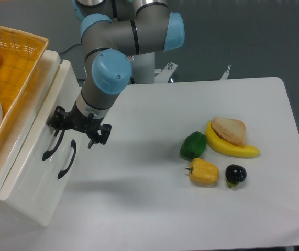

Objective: Slide open the top white drawer
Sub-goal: 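Lower the gripper onto the black handle of the upper drawer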

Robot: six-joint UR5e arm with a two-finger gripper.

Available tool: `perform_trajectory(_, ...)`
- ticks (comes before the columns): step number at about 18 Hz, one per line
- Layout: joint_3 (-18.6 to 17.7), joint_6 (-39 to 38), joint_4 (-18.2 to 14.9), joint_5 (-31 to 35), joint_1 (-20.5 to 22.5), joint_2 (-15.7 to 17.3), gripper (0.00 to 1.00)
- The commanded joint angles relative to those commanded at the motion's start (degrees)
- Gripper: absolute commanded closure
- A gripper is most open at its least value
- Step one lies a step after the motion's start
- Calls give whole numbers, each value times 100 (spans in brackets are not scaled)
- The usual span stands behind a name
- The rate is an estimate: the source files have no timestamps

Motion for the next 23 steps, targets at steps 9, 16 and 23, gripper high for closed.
perform_trajectory(9, 9, 18, 158, 62, -88, -62, 10)
perform_trajectory(16, 26, 53, 167, 70, -97, -18, 18)
perform_trajectory(23, 44, 79, 167, 79, -105, -18, 29)
